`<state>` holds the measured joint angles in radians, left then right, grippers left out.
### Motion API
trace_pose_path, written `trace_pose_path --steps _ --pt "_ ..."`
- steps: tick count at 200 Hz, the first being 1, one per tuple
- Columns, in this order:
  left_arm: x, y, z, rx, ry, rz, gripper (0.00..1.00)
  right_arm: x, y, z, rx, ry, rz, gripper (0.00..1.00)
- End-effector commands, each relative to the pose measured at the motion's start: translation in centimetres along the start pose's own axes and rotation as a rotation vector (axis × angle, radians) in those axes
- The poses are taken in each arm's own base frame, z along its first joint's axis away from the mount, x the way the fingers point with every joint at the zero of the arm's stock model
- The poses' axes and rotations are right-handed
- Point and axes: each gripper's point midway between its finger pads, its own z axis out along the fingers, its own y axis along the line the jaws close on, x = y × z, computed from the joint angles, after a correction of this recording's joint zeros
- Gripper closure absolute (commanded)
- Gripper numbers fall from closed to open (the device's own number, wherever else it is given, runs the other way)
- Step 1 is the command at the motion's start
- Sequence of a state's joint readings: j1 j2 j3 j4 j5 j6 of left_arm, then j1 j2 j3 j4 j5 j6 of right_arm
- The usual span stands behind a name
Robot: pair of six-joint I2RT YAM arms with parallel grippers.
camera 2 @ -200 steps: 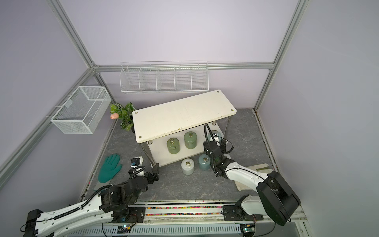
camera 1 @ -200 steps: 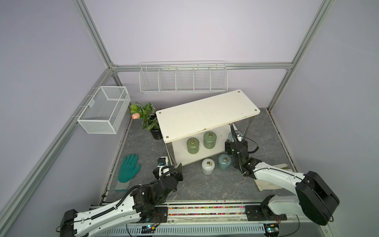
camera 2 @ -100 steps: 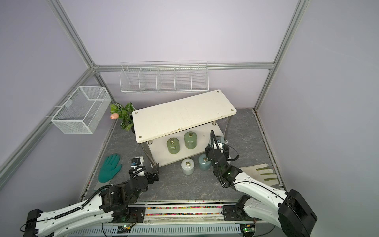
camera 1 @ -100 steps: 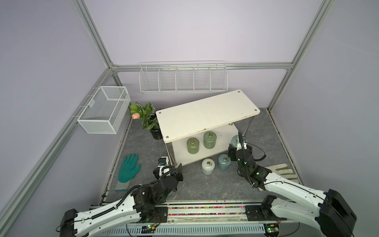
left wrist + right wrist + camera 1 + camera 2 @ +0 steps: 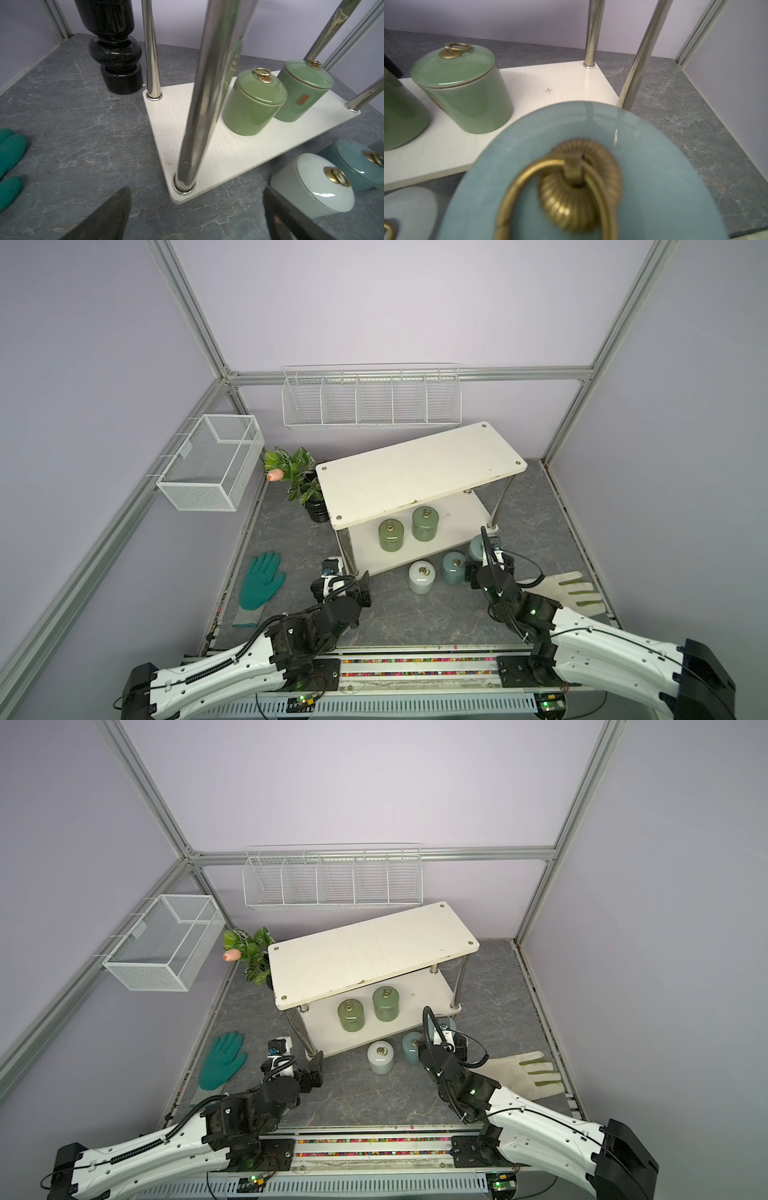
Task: Remove the tea canisters from the shelf
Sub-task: Place the tea canister at the center of the board.
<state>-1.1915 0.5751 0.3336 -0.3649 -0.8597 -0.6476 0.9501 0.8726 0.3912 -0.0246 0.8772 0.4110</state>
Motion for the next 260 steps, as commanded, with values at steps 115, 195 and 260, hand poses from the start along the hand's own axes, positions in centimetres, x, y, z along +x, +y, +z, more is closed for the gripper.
trace_pose_path --steps 115,195,260 --pt "-2.1 -1.0 -0.5 0.013 -0.020 -0.003 0.00 4.1 1.0 -3.1 0.001 0.026 0.039 0.44" --pt "-2.5 -1.5 -0.4 0.024 -0.027 -0.005 0.00 7.1 1.0 -2.9 -0.017 0.079 0.075 0.41" --pt "-2.6 -1.8 -0.3 0.023 -0.021 0.002 0.00 8.8 2.8 -1.7 -0.022 0.114 0.048 0.39"
